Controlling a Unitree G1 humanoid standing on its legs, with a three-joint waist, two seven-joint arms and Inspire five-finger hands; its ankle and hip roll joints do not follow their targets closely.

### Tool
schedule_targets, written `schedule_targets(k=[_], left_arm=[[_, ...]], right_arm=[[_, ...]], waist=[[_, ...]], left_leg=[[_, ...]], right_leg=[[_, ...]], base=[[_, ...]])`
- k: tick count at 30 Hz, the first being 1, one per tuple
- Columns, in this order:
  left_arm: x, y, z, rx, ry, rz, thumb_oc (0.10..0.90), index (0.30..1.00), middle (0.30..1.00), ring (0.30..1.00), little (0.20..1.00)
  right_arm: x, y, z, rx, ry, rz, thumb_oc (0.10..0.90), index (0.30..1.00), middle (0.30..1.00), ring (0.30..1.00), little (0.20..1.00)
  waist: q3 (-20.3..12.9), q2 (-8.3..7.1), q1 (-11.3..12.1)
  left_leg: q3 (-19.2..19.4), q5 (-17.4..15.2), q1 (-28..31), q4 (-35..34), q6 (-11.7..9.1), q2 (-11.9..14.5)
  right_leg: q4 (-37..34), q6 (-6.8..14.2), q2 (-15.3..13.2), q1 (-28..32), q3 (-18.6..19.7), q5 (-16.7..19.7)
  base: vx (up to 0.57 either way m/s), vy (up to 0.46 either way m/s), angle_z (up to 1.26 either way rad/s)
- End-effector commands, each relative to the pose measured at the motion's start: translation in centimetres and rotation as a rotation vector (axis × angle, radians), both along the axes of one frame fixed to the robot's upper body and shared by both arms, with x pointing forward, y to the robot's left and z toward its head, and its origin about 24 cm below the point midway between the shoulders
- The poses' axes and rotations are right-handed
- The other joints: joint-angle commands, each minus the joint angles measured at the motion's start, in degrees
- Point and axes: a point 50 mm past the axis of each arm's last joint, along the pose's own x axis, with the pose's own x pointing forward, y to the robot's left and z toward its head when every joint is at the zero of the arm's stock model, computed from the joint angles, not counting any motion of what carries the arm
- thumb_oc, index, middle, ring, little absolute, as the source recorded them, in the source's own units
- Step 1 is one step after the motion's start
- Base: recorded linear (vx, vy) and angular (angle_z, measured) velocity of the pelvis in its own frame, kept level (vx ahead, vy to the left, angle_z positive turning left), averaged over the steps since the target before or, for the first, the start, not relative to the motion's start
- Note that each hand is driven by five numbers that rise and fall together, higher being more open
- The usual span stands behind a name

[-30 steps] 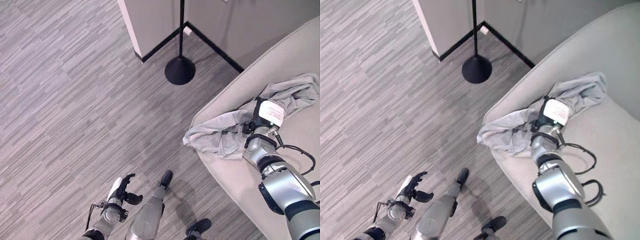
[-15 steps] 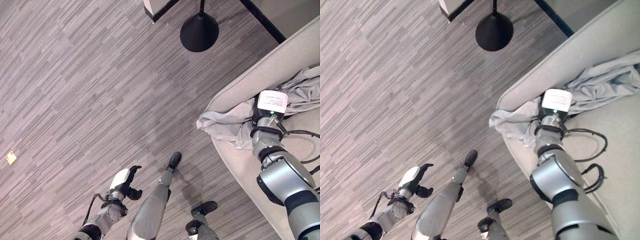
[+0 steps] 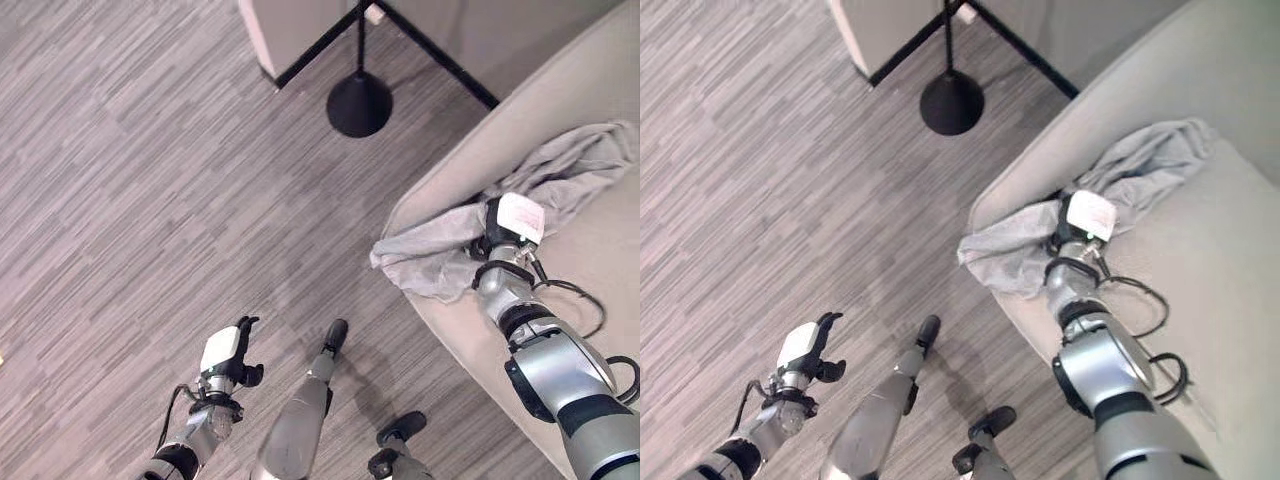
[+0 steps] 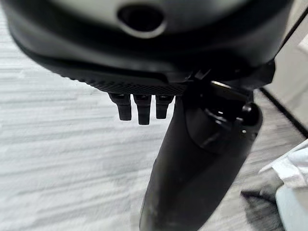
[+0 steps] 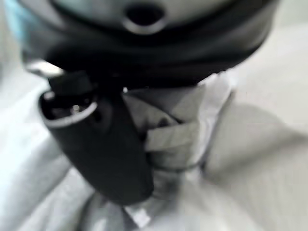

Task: Hang the clothes on the sofa on the clothes rack.

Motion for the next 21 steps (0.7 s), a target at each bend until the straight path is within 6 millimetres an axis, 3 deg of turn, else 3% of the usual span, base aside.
schedule_targets(k=[1, 2, 3, 4, 9, 16, 19, 21], left_arm=[[-2.9, 1.0, -1.0, 0.005, -0.016, 0.089, 0.8, 0.9, 0.9, 0.9, 0.9], [-3.0, 1.0, -1.0, 0.006, -0.012, 0.086, 0.8, 0.9, 0.9, 0.9, 0.9], [-2.9, 0.7, -0.7, -0.008, -0.04, 0.089, 0.8, 0.9, 0.9, 0.9, 0.9], [-2.7, 0.5, -0.5, -0.019, -0.05, 0.082, 0.8, 0.9, 0.9, 0.9, 0.9], [-1.4, -0.6, 1.1, -0.033, -0.116, -0.016, 0.8, 0.9, 0.9, 0.9, 0.9], [0.1, -1.7, 3.7, -0.095, -0.216, -0.101, 0.8, 0.9, 0.9, 0.9, 0.9], [2.0, -1.3, 7.9, -0.127, -0.43, -0.088, 0.8, 0.9, 0.9, 0.9, 0.9], [2.9, -1.0, 9.9, -0.119, -0.546, -0.069, 0.8, 0.9, 0.9, 0.9, 0.9]], right_arm=[[-0.8, 0.2, 4.5, -0.101, -0.324, 0.087, 0.4, 0.3, 0.3, 0.3, 0.3], [-1.0, 0.1, 4.4, -0.102, -0.319, 0.084, 0.4, 0.3, 0.3, 0.3, 0.3], [-1.8, 0.4, 7.1, -0.157, -0.446, 0.133, 0.4, 0.3, 0.3, 0.3, 0.3], [-2.3, 0.5, 8.5, -0.18, -0.505, 0.153, 0.4, 0.3, 0.3, 0.3, 0.3], [-4.0, 1.2, 13.5, -0.277, -0.702, 0.203, 0.4, 0.3, 0.3, 0.3, 0.3], [-5.2, 3.1, 17.5, -0.277, -0.868, 0.271, 0.4, 0.3, 0.3, 0.3, 0.3], [-6.3, 5.1, 20.0, -0.234, -0.976, 0.364, 0.4, 0.3, 0.3, 0.3, 0.3], [-6.8, 6.0, 20.6, -0.197, -1.015, 0.409, 0.4, 0.3, 0.3, 0.3, 0.3]], waist=[[-8.7, -3.13, -1.5], [-8.7, -3.11, -1.4], [-10.1, -3.46, -2.2], [-10.8, -3.6, -2.5], [-14.2, -4.06, -3.0], [-17.3, -4.38, -3.5], [-18.9, -4.6, -4.2], [-19.5, -4.75, -4.6]], left_leg=[[-1.0, -8.9, 2.8, -2.3, -3.4, 0.6], [-1.0, -9.0, 3.1, -2.3, -3.4, 0.6], [-0.3, -9.7, 4.7, -2.2, -3.4, 0.9], [0.0, -9.9, 5.6, -2.2, -3.3, 1.1], [2.2, -10.3, 8.8, -1.3, -2.9, 2.3], [4.2, -10.9, 13.3, -1.9, -3.0, 4.6], [5.5, -11.0, 15.6, -2.2, -3.3, 6.0], [6.0, -11.0, 16.3, -2.3, -3.6, 6.5]], right_leg=[[2.0, 1.4, -4.4, 0.5, 3.0, -1.8], [2.0, 1.4, -4.4, 0.8, 3.0, -1.8], [1.6, 1.4, -4.2, 2.3, 3.2, -2.2], [1.5, 1.4, -4.2, 3.0, 3.4, -2.3], [1.2, 0.8, -3.8, 5.2, 3.8, -2.1], [0.5, 0.4, -2.2, 7.2, 6.3, -2.8], [0.3, -0.2, -1.0, 7.7, 8.2, -3.2], [0.2, -0.4, -0.7, 8.1, 8.7, -3.4]], base=[[0.01, -0.007, -0.18], [0.03, -0.026, -0.3], [0.05, -0.028, -0.3], [0.0, 0.027, -0.21], [0.03, 0.0, -0.15], [0.04, -0.031, -0.25], [0.0, -0.049, -0.31], [0.01, -0.037, -0.36]])
